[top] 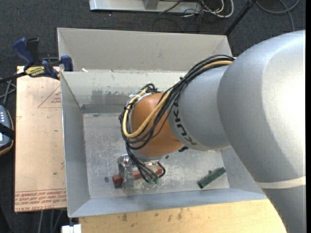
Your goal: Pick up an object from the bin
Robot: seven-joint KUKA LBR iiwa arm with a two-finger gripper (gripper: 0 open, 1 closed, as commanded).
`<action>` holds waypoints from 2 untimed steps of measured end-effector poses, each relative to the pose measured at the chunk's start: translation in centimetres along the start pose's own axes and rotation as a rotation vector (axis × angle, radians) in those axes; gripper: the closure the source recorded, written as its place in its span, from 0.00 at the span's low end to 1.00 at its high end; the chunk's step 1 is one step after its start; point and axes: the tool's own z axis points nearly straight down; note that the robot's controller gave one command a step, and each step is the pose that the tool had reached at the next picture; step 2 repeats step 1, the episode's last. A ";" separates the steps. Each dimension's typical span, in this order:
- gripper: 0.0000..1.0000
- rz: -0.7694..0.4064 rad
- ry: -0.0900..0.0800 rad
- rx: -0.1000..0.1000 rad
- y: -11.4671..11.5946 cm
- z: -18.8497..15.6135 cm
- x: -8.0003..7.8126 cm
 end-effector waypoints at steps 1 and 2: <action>1.00 -0.031 -0.013 -0.002 1.0 -18.8 -1.5; 1.00 -0.031 -0.013 -0.002 1.0 -18.8 -1.5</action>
Offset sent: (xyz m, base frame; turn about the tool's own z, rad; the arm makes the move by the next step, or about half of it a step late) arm 0.0000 0.0000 0.0000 0.0000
